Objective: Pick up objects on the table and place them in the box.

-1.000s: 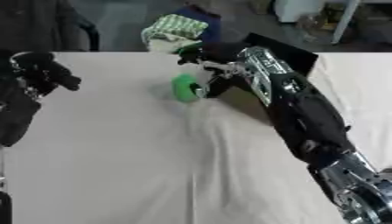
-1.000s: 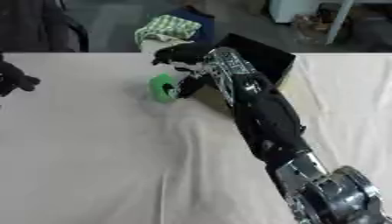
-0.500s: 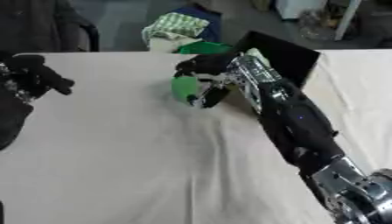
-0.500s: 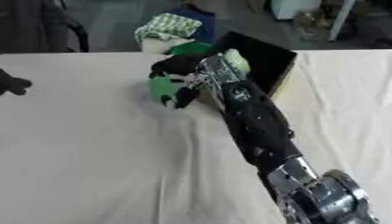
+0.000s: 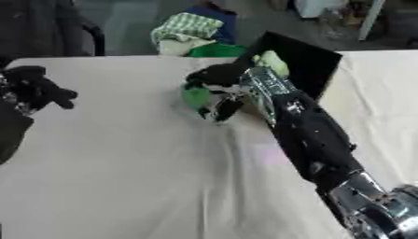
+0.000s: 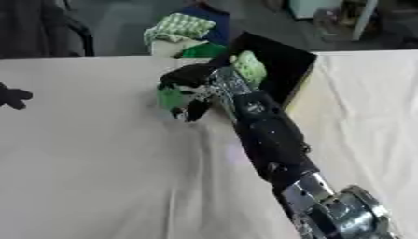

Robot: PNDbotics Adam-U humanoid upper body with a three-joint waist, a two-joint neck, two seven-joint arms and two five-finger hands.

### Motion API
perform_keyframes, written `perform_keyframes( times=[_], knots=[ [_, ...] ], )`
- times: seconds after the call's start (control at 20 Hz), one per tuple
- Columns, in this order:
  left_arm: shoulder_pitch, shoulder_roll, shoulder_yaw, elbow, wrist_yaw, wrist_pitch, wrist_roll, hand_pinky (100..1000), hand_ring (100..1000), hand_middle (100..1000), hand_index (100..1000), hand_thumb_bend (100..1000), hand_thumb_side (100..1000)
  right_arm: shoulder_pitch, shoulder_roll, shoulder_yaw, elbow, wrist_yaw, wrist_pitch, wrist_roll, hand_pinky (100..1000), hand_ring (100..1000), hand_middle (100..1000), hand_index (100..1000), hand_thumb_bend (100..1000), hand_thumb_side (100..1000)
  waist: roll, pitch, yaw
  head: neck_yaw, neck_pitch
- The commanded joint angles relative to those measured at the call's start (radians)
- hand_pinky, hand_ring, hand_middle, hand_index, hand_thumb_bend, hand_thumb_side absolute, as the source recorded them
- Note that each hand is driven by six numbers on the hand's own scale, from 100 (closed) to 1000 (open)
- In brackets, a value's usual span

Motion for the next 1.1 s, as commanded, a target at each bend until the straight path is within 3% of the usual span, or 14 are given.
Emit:
perform_keyframes(
  times=[0.05, 0.55, 1.1],
  knots=[
    [-0.018, 0.027, 0.006, -0.006, 0.004, -0.010, -0.006, 810, 632, 626, 863, 100, 716, -0.021, -0.015, -0.008, -0.016, -0.003, 0.003, -0.022, 991, 1000, 1000, 1000, 100, 443, 0.004, -0.014, 0.004, -0.002, -0.010],
    [-0.018, 0.034, 0.008, 0.008, 0.005, -0.022, -0.016, 811, 627, 622, 863, 100, 727, -0.031, -0.032, -0.015, -0.028, -0.016, 0.011, -0.062, 986, 1000, 1000, 1000, 100, 371, -0.001, -0.006, 0.038, -0.010, -0.014],
    [-0.020, 0.043, 0.014, 0.025, 0.007, -0.042, -0.021, 811, 627, 620, 863, 100, 723, -0.034, -0.049, -0.025, -0.016, -0.022, 0.026, -0.050, 973, 1000, 1000, 1000, 100, 400, 0.007, 0.005, 0.062, -0.017, -0.016]
  ],
)
